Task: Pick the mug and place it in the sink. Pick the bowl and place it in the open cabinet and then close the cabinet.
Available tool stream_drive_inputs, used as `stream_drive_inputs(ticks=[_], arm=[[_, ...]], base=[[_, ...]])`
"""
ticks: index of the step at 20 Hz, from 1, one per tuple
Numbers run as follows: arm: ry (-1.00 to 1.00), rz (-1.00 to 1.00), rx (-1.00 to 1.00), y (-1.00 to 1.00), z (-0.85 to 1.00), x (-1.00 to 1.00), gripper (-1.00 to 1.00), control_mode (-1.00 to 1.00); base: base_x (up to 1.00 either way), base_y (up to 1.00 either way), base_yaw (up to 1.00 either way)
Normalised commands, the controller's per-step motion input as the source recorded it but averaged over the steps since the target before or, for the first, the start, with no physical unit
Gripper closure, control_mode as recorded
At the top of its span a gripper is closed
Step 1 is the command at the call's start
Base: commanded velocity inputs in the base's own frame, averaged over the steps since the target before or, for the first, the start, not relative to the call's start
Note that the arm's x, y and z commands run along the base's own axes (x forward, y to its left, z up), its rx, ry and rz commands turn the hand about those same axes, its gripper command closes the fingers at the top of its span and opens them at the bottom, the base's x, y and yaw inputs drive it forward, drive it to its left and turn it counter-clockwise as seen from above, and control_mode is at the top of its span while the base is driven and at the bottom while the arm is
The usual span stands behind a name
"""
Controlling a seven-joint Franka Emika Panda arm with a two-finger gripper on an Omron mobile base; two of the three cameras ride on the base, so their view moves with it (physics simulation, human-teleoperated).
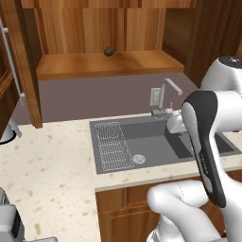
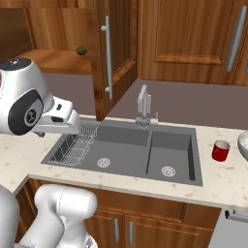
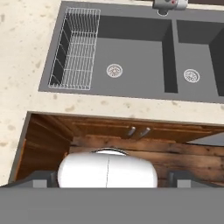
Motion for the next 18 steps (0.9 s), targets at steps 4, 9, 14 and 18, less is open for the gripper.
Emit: stream_drive_inputs(ticks=[4,9,14,18], arm=[[-0.16,0.0,-0.01,0.0,0.0,-0.43,-1.0,-1.0],[-0.08,0.0,0.0,0.0,0.0,-0.33,-1.0,-1.0],[-0.01,0.0,0.0,0.0,0.0,-0.26,-1.0,-1.0],[0.0,0.0,0.0,0.0,0.0,-0.19,-1.0,1.0]], base=[[0.0,0.0,0.0],[0.0,0.0,0.0],[0.0,0.0,0.0],[-0.09,-0.02,-0.01]])
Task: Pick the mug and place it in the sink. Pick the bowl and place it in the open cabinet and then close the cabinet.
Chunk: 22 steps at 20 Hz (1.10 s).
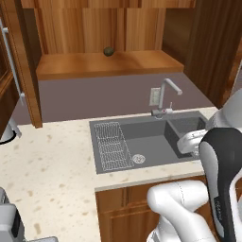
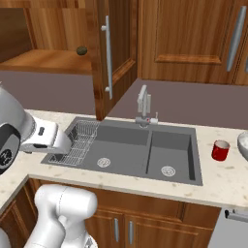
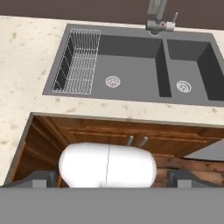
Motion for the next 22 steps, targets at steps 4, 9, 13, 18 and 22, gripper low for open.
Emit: stream_drive_inputs(ticks=[4,9,13,18,22], arm=[[0.0,0.0,0.0,0.0,0.0,0.0,-1.0,1.0],[0.0,0.0,0.0,0.0,0.0,0.0,-1.0,1.0],[0.0,0.0,0.0,0.0,0.0,0.0,-1.0,1.0],[0.0,0.0,0.0,0.0,0.0,0.0,-1.0,1.0],[0.0,0.0,0.0,0.0,0.0,0.0,-1.0,1.0]], base=[[-0.5,-0.37,-0.05],[-0.33,-0.81,-0.05],[-0.07,-0.84,-0.08],[0.07,-0.59,-0.1],[0.35,-0.11,-0.15]])
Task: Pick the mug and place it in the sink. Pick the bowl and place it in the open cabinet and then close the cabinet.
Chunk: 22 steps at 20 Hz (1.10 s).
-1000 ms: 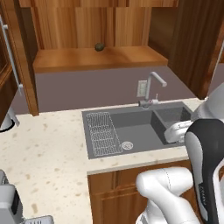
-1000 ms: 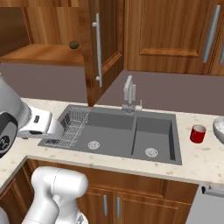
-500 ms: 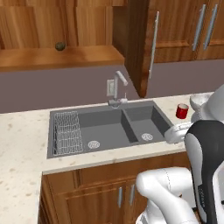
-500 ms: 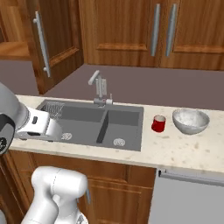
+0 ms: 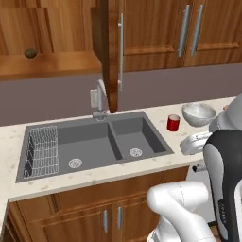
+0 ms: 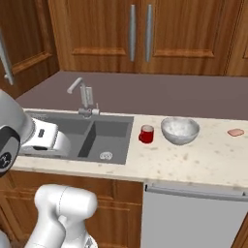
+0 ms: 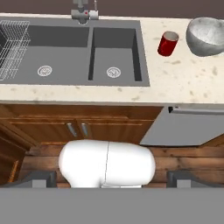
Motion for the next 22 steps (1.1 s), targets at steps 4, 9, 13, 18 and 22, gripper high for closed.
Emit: stream_drive_inputs(ticks=[4,9,13,18,22], arm=[[0.0,0.0,0.0,0.0,0.0,0.0,-1.0,1.0],[0.0,0.0,0.0,0.0,0.0,0.0,-1.0,1.0],[0.0,0.0,0.0,0.0,0.0,0.0,-1.0,1.0],[0.0,0.0,0.0,0.0,0.0,0.0,-1.0,1.0],[0.0,0.0,0.0,0.0,0.0,0.0,-1.0,1.0]], base=[[0.42,-0.14,-0.15],[0.39,-0.45,-0.16],[0.29,-0.51,-0.17],[0.5,-0.06,-0.23],[0.62,0.0,-0.28]])
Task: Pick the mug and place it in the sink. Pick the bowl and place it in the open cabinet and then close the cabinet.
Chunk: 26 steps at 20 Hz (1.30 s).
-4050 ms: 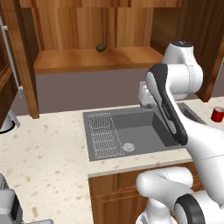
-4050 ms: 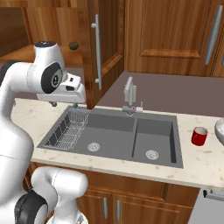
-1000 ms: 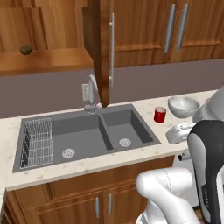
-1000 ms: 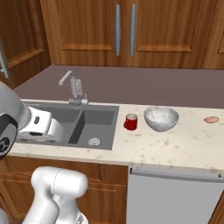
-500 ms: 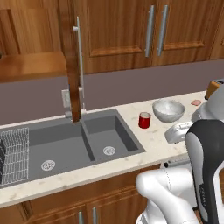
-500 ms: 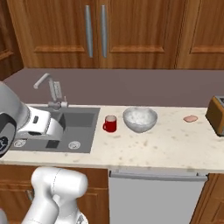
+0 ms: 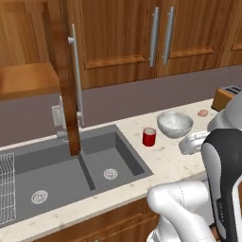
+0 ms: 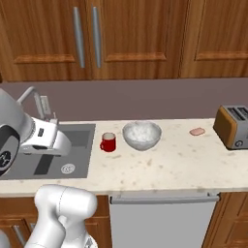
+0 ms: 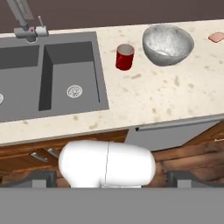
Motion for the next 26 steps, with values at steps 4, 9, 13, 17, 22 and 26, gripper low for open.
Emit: stream_drive_inputs(ticks=[4,9,13,17,22,26], arm=[[0.0,0.0,0.0,0.0,0.0,0.0,-1.0,1.0],[0.0,0.0,0.0,0.0,0.0,0.0,-1.0,1.0],[0.0,0.0,0.0,0.0,0.0,0.0,-1.0,1.0],[0.0,0.0,0.0,0.0,0.0,0.0,-1.0,1.0],[0.0,0.0,0.0,0.0,0.0,0.0,-1.0,1.0],[0.0,0.0,0.0,0.0,0.0,0.0,-1.0,1.0]], base=[[0.58,0.0,-0.28],[0.44,0.0,-0.25],[0.6,0.0,-0.24],[0.63,0.0,-0.1],[0.83,0.0,0.02],[1.0,0.0,0.07]])
